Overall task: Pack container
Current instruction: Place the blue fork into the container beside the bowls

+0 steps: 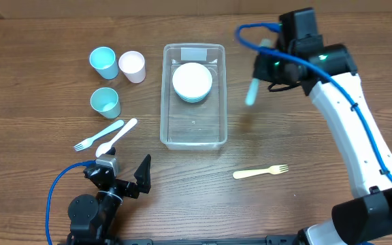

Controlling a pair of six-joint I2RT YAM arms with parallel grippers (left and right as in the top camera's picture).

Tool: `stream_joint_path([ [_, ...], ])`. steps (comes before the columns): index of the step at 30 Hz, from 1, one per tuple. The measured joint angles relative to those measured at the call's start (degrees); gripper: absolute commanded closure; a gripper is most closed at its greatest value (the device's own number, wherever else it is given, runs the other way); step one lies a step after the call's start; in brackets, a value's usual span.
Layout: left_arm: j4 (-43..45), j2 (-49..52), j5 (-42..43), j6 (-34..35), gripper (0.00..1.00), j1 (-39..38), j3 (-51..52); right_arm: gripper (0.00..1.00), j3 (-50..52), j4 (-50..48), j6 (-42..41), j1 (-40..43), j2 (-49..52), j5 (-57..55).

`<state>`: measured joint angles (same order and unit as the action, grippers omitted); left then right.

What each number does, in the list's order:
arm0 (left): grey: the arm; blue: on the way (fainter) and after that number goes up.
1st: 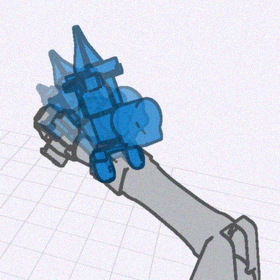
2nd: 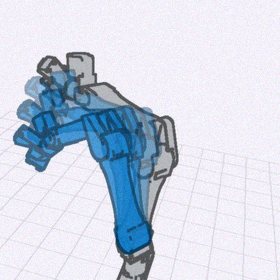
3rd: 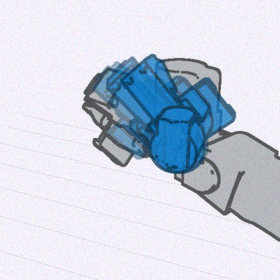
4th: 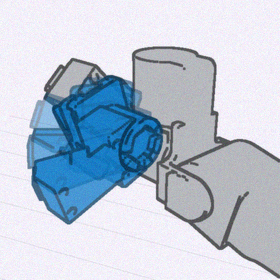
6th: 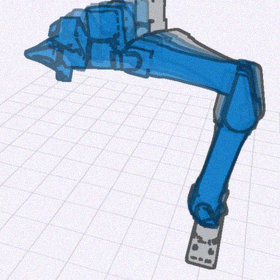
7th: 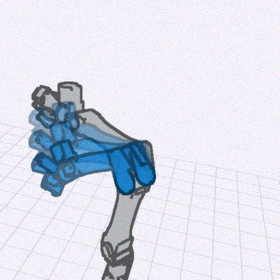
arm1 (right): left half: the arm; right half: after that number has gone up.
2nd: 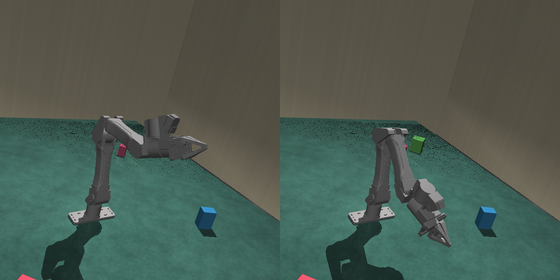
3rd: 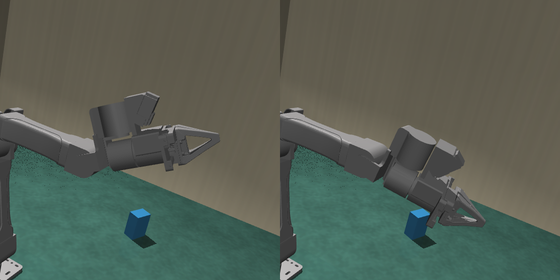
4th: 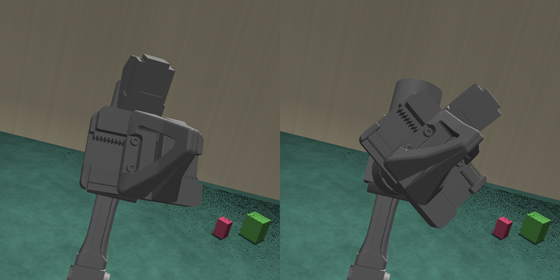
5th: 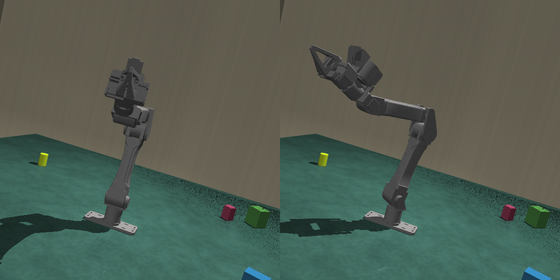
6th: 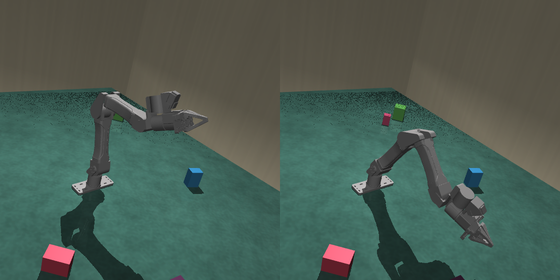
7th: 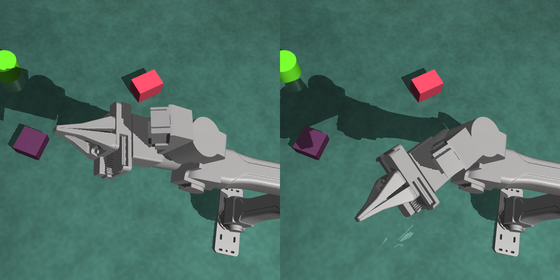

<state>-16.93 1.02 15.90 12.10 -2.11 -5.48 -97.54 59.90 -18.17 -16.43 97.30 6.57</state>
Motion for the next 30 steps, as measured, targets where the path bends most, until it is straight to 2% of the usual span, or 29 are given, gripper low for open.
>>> stream_joint_path([
  [5, 0.0, 0.0, 0.0, 0.0, 0.0, 0.0, 0.0, 0.96, -0.1, -3.6, 11.9, -8.8, 2.2, 2.2],
  [8, 0.0, 0.0, 0.0, 0.0, 0.0, 0.0, 0.0, 0.96, -0.1, -3.5, 13.9, -9.2, 8.3, 3.1],
  [17, 0.0, 0.0, 0.0, 0.0, 0.0, 0.0, 0.0, 0.96, -0.1, -7.0, 5.8, -9.2, 15.9, 3.5],
  [19, 0.0, 0.0, 0.0, 0.0, 0.0, 0.0, 0.0, 0.92, -0.1, -7.5, 4.5, -9.2, 16.9, 3.5],
  [23, 0.0, 0.0, 0.0, 0.0, 0.0, 0.0, 0.0, 0.91, -0.1, -7.8, 2.9, -9.2, 17.5, 1.1],
  [24, 0.0, 0.0, 0.0, 0.0, 0.0, 0.0, 0.0, 0.88, -0.1, -7.8, 2.5, -9.2, 17.5, 0.4],
  [25, 0.0, 0.0, 0.0, 0.0, 0.0, 0.0, 0.0, 0.69, -0.1, -7.8, 2.2, -9.2, 17.5, -0.1],
  [26, 0.0, 0.0, 0.0, 0.0, 0.0, 0.0, 0.0, 0.45, -0.1, -7.8, 1.7, -9.2, 17.5, -0.5],
  [27, 0.0, 0.0, 0.0, 0.0, 0.0, 0.0, 0.0, 0.37, -0.1, -7.7, 1.6, -9.2, 17.5, -1.0],
  [30, 0.0, 0.0, 0.0, 0.0, 0.0, 0.0, 0.0, 0.37, -0.2, -6.5, 1.1, -9.2, 17.5, -1.0],
])
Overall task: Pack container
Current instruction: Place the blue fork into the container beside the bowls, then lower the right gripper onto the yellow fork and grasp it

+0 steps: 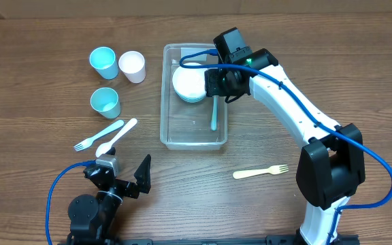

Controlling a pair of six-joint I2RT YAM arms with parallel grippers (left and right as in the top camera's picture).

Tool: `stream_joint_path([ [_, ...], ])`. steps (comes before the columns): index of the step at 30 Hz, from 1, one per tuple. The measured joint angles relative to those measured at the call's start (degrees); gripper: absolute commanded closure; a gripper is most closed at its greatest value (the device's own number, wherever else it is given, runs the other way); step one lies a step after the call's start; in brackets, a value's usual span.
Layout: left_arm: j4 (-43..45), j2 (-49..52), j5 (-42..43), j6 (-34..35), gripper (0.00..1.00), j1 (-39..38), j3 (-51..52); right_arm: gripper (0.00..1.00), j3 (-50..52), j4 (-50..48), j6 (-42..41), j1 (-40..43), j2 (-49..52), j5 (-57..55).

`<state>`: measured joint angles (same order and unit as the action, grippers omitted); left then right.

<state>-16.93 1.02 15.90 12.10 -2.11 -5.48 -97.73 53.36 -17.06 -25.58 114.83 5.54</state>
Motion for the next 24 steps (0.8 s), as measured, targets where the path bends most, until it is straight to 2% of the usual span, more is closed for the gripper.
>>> stream_joint_path([
  [7, 0.0, 0.0, 0.0, 0.0, 0.0, 0.0, 0.0, 0.38, -2.8, 4.5, -3.9, 0.5, -4.3, -0.7],
  [10, 0.0, 0.0, 0.0, 0.0, 0.0, 0.0, 0.0, 0.38, -4.0, 10.0, -13.0, 4.8, -13.5, -1.5],
  [13, 0.0, 0.0, 0.0, 0.0, 0.0, 0.0, 0.0, 0.36, -5.3, 21.9, -25.9, 12.2, -21.7, -3.1],
  [15, 0.0, 0.0, 0.0, 0.0, 0.0, 0.0, 0.0, 0.36, -4.7, 27.9, -33.4, 14.6, -23.6, -5.1],
  [18, 0.0, 0.0, 0.0, 0.0, 0.0, 0.0, 0.0, 0.36, 3.3, 28.9, -40.6, 14.6, -23.3, -5.5],
  [24, 0.0, 0.0, 0.0, 0.0, 0.0, 0.0, 0.0, 0.37, 27.4, 17.9, -49.2, 14.6, -23.2, 0.7],
])
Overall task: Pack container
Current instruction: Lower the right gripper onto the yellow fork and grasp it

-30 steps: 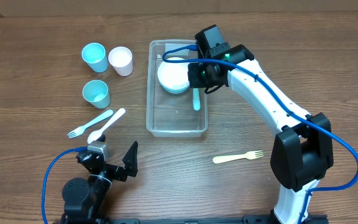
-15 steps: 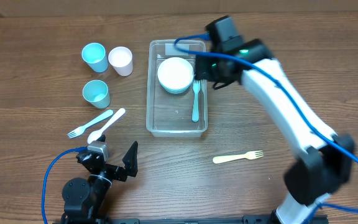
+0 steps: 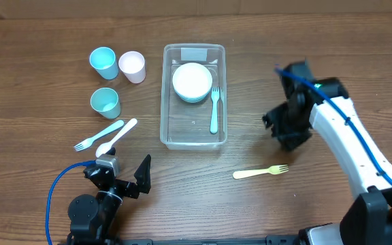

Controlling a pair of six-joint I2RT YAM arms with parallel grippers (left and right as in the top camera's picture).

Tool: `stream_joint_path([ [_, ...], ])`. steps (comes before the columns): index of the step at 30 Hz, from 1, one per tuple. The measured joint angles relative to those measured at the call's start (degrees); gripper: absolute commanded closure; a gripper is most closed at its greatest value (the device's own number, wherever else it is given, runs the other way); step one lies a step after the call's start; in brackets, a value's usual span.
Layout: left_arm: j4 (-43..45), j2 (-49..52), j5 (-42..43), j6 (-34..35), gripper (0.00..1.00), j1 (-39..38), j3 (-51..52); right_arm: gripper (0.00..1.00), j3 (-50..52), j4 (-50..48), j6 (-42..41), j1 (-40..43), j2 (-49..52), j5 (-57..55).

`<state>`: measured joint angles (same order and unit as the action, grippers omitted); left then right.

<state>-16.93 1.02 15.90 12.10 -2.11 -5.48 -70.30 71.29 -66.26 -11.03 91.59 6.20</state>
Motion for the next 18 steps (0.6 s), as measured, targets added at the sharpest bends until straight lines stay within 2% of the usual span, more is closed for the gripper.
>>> stream_joint_path([
  [6, 0.0, 0.0, 0.0, 0.0, 0.0, 0.0, 0.0, 0.36, 12.0, -3.0, -4.8, -0.1, -3.1, 4.3],
  [10, 0.0, 0.0, 0.0, 0.0, 0.0, 0.0, 0.0, 0.36, 18.9, -10.9, -9.0, -3.2, -3.5, 9.4],
  [14, 0.0, 0.0, 0.0, 0.0, 0.0, 0.0, 0.0, 0.35, 20.3, -13.4, -12.6, -5.1, -3.5, 10.6],
  [18, 0.0, 0.0, 0.0, 0.0, 0.0, 0.0, 0.0, 0.35, 20.3, -13.7, -12.7, -5.0, -3.5, 11.6],
])
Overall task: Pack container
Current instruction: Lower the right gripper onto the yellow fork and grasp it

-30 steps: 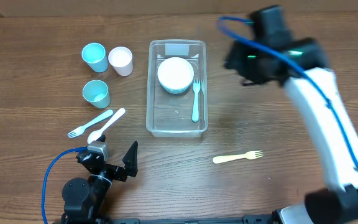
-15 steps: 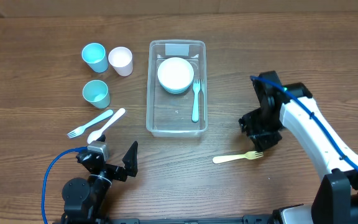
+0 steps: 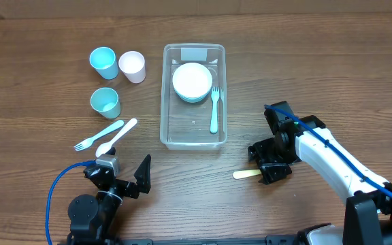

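Note:
The clear plastic container [image 3: 170, 109] stands in the middle of the table. It holds a stack of white and teal bowls [image 3: 192, 82] and a teal fork [image 3: 214, 109] along its right wall. A cream fork [image 3: 245, 174] lies on the table to the lower right of the container. My right gripper [image 3: 267, 165] is down over its tine end, jaws apart on either side of it, hiding the tines. My left gripper [image 3: 124, 171] rests open at the front left, holding nothing.
Two teal cups [image 3: 103, 60] [image 3: 105, 102] and a pink cup [image 3: 132, 66] stand left of the container. A light blue fork [image 3: 99, 135] and a white spoon [image 3: 116, 137] lie below them, just ahead of the left gripper.
My right gripper has moved from right of the container toward the front and down onto the tine end of the cream fork. The left arm and the other items have not moved.
My right gripper first held the teal fork in the air to the right of the container. Then it was over the container with the fork inside, beside the bowls. Then the fork lay there alone with the gripper off to the right, and now the gripper is at the cream fork.

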Controlling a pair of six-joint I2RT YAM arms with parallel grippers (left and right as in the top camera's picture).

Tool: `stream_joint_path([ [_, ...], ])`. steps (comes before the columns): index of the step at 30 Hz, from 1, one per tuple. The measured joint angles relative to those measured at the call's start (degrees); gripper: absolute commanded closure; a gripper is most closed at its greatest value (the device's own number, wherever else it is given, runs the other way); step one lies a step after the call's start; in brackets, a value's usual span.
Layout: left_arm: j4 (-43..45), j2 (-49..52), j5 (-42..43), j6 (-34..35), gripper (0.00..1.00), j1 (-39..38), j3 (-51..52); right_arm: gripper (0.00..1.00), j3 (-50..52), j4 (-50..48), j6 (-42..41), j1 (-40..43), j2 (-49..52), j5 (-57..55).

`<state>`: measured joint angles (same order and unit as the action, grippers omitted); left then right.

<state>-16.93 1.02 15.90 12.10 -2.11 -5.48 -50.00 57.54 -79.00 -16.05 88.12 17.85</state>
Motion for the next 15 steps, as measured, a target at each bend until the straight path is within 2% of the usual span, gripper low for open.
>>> stream_joint_path([
  [2, 0.0, 0.0, 0.0, 0.0, 0.0, 0.0, 0.0, 0.31, 0.0, 0.0, 0.6, 1.1, 0.0, 1.1],
  [6, 0.0, 0.0, 0.0, 0.0, 0.0, 0.0, 0.0, 0.31, 0.0, 1.4, 1.1, 4.0, 0.0, -1.8],
  [15, 0.0, 0.0, 0.0, 0.0, 0.0, 0.0, 0.0, 0.27, 3.4, -4.6, -0.6, -0.1, 0.0, -10.1],
])
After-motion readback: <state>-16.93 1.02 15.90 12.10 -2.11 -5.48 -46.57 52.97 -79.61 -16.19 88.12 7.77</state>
